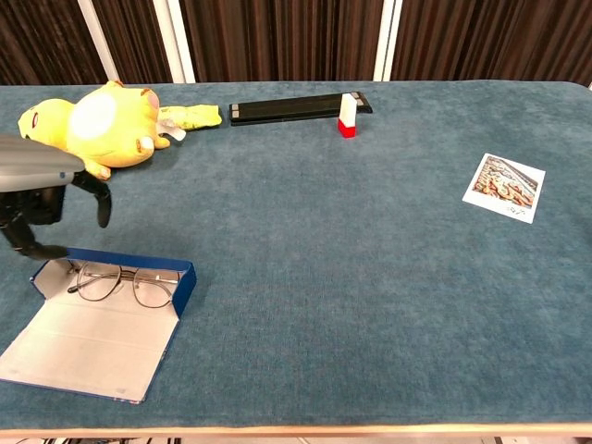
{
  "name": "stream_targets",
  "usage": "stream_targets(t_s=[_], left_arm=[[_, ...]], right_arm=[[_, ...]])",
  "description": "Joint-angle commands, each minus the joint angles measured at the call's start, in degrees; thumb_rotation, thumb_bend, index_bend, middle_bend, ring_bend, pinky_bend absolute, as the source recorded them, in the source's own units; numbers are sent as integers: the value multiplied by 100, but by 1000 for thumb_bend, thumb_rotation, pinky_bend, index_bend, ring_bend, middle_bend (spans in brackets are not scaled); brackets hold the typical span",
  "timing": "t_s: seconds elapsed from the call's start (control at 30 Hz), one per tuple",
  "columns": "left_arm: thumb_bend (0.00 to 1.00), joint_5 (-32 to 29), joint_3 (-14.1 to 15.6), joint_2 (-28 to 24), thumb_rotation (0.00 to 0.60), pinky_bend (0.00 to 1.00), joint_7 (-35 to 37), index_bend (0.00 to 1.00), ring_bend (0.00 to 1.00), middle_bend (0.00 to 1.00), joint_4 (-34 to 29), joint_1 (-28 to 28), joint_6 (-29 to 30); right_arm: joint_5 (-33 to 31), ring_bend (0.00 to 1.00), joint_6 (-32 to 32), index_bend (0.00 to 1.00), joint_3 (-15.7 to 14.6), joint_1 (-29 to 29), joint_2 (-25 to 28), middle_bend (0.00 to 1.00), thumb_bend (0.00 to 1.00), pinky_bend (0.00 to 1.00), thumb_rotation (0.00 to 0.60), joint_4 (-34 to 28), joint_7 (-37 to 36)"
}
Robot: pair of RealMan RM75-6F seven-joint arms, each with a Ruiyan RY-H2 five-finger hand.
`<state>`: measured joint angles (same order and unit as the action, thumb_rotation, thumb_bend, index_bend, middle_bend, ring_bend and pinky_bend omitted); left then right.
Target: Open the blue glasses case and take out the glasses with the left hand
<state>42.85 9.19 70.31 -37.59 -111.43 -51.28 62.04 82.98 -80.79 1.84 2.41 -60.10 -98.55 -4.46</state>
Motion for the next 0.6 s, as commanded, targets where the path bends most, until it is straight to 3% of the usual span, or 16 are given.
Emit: stream_targets(t_s=[0.03,0.33,0.6], left_arm=[[289,252,-151,294,600,945,106,384,861,1000,203,200,171],[293,167,-304,652,600,947,-47,406,865,1000,349,278,90],[292,90,-351,646,600,947,-136,410,865,1000,261,347,58]], right_arm=[[-1,0,2,0,-1,-1,3,0,129,199,600,2,-5],[-10,0,12,0,0,1,11,0,129,199,600,-2,-15],[-22,0,27,0,-2,3,14,0,129,199,600,-8,-1]])
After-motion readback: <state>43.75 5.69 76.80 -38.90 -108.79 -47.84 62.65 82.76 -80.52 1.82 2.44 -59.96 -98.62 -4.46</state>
